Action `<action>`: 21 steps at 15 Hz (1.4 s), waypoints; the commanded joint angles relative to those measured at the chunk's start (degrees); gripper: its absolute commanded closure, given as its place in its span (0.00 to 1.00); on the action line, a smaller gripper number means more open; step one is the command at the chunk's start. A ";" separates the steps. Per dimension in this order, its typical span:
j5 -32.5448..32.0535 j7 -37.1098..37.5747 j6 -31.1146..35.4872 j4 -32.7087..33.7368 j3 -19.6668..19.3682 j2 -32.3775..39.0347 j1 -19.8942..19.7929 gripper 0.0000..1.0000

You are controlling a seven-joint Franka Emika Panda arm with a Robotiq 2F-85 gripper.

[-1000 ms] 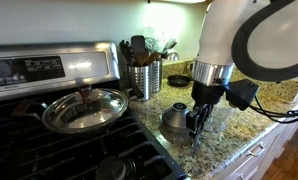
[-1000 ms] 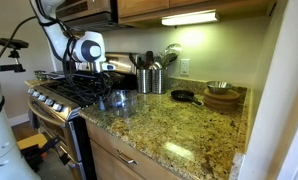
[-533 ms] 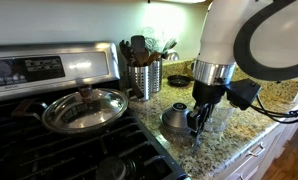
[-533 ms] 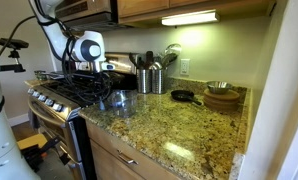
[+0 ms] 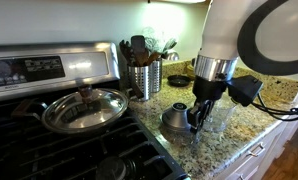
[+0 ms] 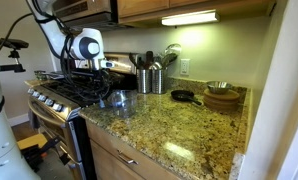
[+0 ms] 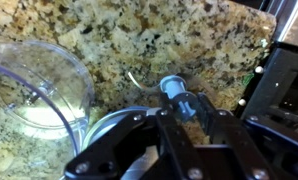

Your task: Place the blades inside the food processor chamber

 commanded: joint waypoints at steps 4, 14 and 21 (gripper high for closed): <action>1.95 -2.82 -7.88 -0.69 1.23 -10.08 0.80 0.87; 0.53 -5.74 -19.07 2.19 -0.94 -21.89 -0.86 0.87; -1.52 -6.01 -17.86 1.54 -5.48 -23.09 -5.95 0.87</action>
